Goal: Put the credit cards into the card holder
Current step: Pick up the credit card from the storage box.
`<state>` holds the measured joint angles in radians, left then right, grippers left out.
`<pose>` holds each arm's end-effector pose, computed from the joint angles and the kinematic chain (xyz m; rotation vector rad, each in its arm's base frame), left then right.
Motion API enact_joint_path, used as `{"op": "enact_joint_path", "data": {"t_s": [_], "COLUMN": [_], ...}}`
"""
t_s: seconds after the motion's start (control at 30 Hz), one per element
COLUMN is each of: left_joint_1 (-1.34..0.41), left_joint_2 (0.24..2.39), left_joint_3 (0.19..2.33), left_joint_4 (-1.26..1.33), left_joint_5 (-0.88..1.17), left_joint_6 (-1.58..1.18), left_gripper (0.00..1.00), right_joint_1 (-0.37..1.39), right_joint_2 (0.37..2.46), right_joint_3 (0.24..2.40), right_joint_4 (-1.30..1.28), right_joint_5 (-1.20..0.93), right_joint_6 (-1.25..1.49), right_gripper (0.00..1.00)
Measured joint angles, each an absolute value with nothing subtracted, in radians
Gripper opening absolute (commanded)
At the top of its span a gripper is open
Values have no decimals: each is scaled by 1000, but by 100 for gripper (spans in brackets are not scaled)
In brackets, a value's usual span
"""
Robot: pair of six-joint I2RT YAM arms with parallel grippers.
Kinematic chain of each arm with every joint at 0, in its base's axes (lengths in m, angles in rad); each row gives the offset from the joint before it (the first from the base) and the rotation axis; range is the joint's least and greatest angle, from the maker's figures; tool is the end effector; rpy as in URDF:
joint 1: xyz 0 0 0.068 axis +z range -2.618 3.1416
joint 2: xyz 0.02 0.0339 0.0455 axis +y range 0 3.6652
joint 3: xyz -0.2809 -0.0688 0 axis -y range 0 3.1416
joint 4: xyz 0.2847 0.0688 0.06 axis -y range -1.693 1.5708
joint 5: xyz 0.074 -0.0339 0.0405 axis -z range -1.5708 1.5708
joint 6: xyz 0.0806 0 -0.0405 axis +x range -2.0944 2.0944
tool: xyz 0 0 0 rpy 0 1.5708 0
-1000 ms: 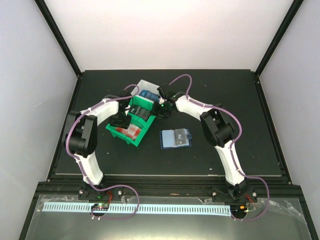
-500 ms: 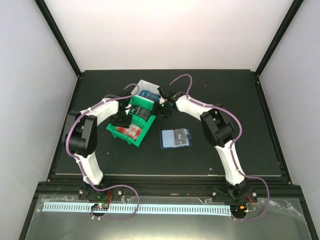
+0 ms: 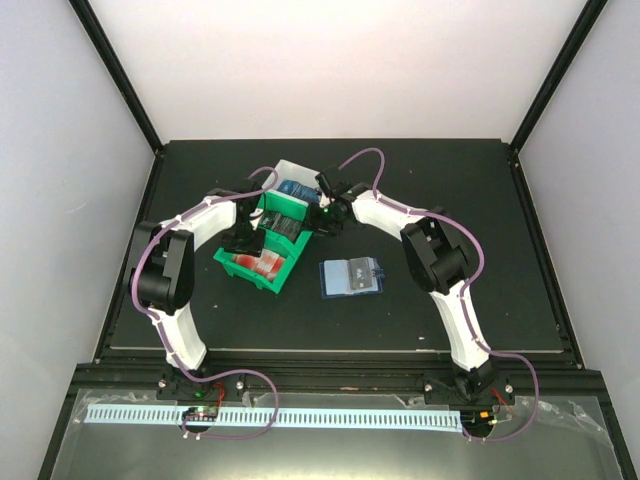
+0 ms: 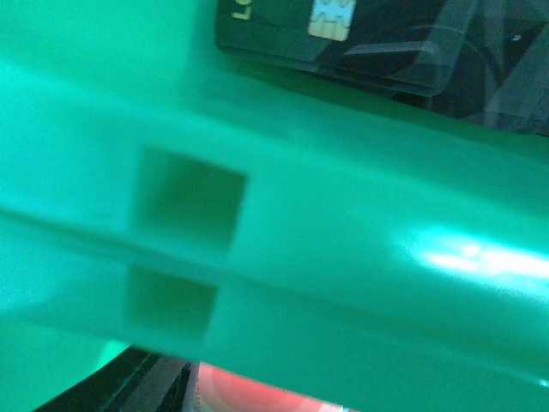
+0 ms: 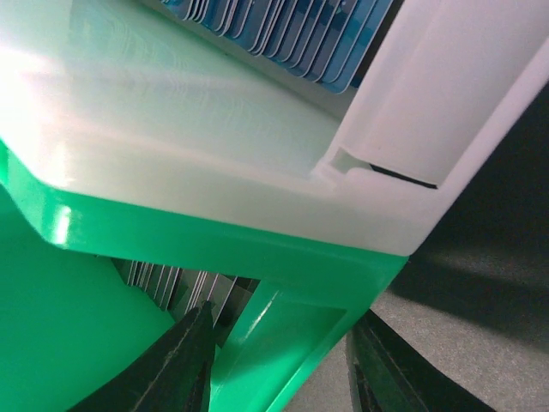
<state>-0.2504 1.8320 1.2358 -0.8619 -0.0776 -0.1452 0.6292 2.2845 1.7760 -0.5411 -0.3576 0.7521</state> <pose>0.3689 -0.0879 0.1213 0.1519 3.0110 0.0813 0.4331 0.3501 0.1100 0.0377 2.8370 0.8762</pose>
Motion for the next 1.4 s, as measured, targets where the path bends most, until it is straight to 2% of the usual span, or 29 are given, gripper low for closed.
{"op": "enact_joint_path", "data": {"t_s": [0.3,0.63,0.9,1.1,1.4], "left_joint_1": [-250,-251,-258,-264,-269], "left_joint_2": [1832,1833,1833,1833,1832], "left_joint_3": [1236,1232,1228,1228,1228], "left_joint_4": [-859,-858,-858,-858,-859], "left_joint_5": [36,36,-96,-108,-109], "left_joint_6": [-141,-141,-142,-141,-141], "left_gripper": [53,44,33,27,24], "right_joint_1": [628,627,627,627,627], "right_joint_2": [2284,2284,2284,2284,2284], "right_joint_3": [1776,1776,1776,1776,1776], "right_joint_4": [-543,-543,-543,-543,-543], "right_joint_5": [-358,-358,-358,-358,-358], "right_joint_6": [741,740,739,739,739], "right_gripper": [42,42,42,42,42]}}
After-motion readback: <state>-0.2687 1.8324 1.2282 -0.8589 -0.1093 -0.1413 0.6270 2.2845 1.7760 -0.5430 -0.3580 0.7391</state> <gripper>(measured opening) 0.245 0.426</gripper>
